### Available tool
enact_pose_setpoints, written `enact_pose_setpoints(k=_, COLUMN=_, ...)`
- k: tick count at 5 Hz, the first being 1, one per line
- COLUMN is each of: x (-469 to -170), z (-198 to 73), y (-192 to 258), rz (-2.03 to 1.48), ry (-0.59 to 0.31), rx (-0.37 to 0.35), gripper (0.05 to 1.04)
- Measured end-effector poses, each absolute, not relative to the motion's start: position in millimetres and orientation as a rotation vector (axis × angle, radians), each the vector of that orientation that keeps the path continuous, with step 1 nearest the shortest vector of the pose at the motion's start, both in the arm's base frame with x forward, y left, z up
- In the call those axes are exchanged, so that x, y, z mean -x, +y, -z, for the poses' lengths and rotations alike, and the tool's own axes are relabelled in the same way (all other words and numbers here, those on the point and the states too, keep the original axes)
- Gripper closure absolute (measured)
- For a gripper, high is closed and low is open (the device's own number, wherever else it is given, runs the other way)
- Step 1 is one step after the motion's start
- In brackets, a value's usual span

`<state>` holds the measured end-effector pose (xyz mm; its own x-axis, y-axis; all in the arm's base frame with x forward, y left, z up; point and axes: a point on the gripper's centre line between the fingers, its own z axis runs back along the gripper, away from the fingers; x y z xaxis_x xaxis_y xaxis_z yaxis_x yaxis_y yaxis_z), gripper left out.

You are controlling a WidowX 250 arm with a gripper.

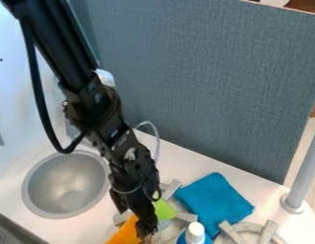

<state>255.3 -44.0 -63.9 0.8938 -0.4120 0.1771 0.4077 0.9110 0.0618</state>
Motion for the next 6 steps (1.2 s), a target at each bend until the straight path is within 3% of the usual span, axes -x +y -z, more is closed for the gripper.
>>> enact_pose_setpoints(k=4, x=-262.5, z=95.9, y=-55.5, rz=0.459, ry=-0.152, rx=-0.068, gripper=0.118)
enact_pose_setpoints(k=5, x=-264.5, z=96.3, y=-56.8, rz=0.466, ry=-0.156, rx=-0.071, gripper=0.326)
enact_pose_setpoints(k=6, x=-263.2, z=96.1, y=-57.5, rz=0.456, ry=-0.158, rx=-0.061, gripper=0.447)
